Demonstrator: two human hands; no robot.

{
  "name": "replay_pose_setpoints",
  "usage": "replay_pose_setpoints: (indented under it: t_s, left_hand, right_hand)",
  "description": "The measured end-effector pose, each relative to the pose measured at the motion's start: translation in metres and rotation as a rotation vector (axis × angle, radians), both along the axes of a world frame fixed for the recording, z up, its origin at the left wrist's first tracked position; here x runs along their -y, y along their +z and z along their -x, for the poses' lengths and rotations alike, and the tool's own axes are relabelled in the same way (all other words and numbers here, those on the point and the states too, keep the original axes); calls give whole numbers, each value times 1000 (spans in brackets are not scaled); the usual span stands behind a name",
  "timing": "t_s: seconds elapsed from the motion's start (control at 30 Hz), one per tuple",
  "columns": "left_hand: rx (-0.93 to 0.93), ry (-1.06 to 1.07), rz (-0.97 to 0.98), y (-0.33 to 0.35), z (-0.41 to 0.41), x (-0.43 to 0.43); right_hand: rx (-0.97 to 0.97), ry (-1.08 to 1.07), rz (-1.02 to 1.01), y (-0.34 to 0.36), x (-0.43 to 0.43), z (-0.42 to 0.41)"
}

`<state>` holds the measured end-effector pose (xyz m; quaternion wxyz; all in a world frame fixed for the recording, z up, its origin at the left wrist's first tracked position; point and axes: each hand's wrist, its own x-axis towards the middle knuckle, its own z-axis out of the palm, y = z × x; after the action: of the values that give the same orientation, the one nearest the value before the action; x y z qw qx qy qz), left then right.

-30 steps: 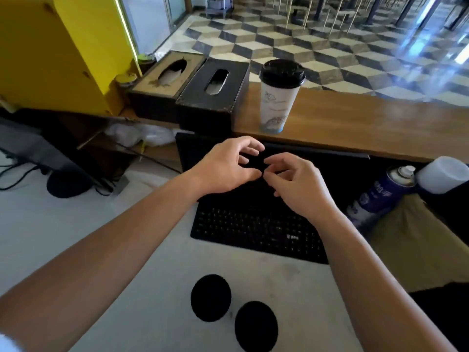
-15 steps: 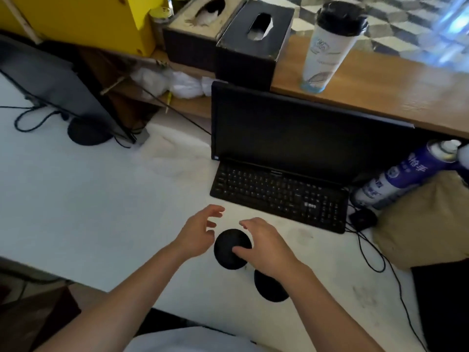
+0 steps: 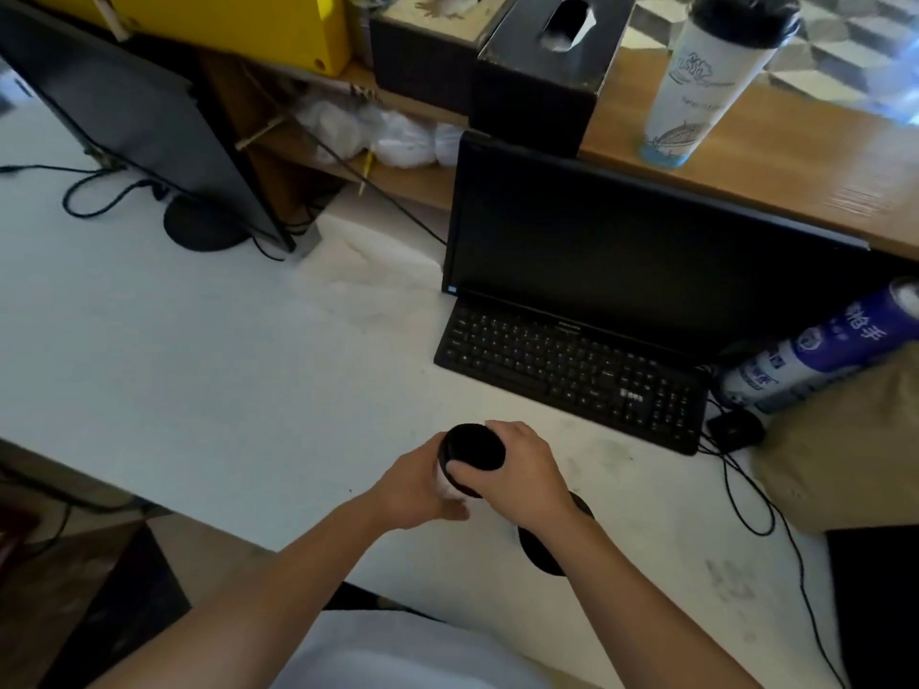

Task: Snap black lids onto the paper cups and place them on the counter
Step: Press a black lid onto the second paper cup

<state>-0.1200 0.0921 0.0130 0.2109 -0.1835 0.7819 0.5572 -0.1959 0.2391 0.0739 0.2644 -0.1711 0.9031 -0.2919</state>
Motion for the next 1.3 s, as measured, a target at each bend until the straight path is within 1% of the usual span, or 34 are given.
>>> replay_pose_setpoints:
  t_s: [0.07,0.13,0.23,0.3,0.33,0.43,0.5,0.57,0.6,0.67,0.73,0.8,0.93,1.03,1.1,1.17,1.3]
  left_hand:
    - [-18,7,-7,9,-2,2]
    - [29,-30,-92,16,-2,13]
    - [192,-168,-391,29,-3,37]
    - [297,-242,-606,37,-4,53]
    - [341,-248,-728,37,-6,61]
    - [399,-267,-1049,35,-13,89]
    - [375,-339,-1131,35,-19,106]
    - [345,-349,-1083,42,-25,118]
    - [327,-333,-1006,47,-28,124]
    - [229,-302,-740,58,-34,135]
    - [96,-301,-397,63,-42,142]
    - [-11,-270,-163,64,-52,144]
    - [-100,-154,123,50,-74,143]
    - [-218,-120,310,36,-87,138]
    - [-295,-102,390,28,-94,137]
    - [-327,-112,385,25,-96,141]
    - [-191,-227,60,37,-90,156]
  right_hand:
    - [76,-140,0,2,3,1]
    - [173,-204,-19,5,6,2]
    - [286,-134,-6,12,13,2]
    - [304,-82,109,20,22,-2]
    - [271,-62,175,23,27,-6]
    - [43,-6,316,31,50,-20]
    - [-45,23,371,34,66,-30]
    - [-70,31,382,36,79,-37]
    - [-77,30,365,37,84,-41]
    - [-60,3,318,37,95,-49]
    - [-13,-65,271,36,107,-58]
    - [25,-139,219,32,119,-65]
    - [88,-251,107,23,139,-76]
    - [43,-267,-31,19,151,-85]
    - [9,-295,-89,20,157,-93]
    - [-21,-328,-115,22,160,-100]
    - [-112,-316,-148,28,160,-112]
